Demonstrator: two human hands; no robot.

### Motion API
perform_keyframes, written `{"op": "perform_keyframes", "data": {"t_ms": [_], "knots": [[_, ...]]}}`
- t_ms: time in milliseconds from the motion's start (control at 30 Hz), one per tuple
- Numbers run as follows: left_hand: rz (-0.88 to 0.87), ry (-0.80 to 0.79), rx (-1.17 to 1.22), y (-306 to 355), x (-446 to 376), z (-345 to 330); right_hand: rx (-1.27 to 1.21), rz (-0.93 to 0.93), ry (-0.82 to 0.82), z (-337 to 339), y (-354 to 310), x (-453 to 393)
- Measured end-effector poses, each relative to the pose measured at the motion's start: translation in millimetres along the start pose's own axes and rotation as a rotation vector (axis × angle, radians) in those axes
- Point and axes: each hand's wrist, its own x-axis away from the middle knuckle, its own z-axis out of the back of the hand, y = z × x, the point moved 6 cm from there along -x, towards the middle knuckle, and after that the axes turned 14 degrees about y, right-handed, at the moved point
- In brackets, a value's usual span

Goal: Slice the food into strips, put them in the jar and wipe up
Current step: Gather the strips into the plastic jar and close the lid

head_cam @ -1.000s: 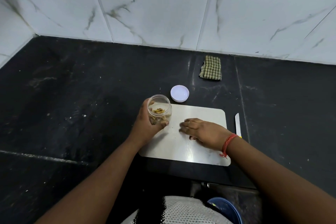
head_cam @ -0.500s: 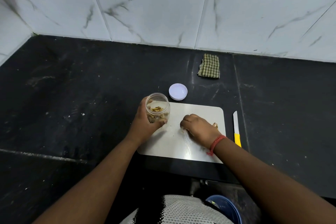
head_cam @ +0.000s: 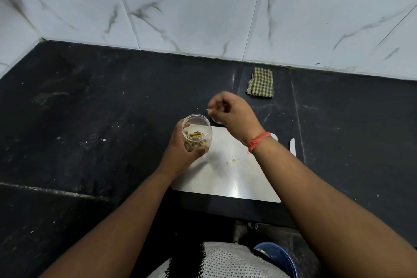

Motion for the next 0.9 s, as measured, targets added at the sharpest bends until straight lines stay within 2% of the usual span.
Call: {"op": "perform_keyframes", "data": {"t_ms": [133,233,433,567,633,767,900], "knots": [[0.001,-0.017,0.011,0,0,0,0.376,0.373,-0.161,-32,-35,-6],[0.012,-0.031,0.027,1,0,-1,0.596,0.49,-0.299,-51,-25,-4],[0.005,-0.024,0.023,0,-1,0,0.55,0.486,-0.314,-51,-18,0],[-0.004,-0.006,0.021,1,-1,0,0.472,0.321,-0.021,-15,-4,-1],[0.004,0.001,0.011,-1,-1,1,0.49,0.213,0.055,6,23,13],[0.016,0.002,0.006,-6,-1,0,0.74,-0.009,-0.12,17,95,58],[0.026,0.003,0.017,-6,0,-1,0.86,0.086,-0.134,6,109,88]]}}
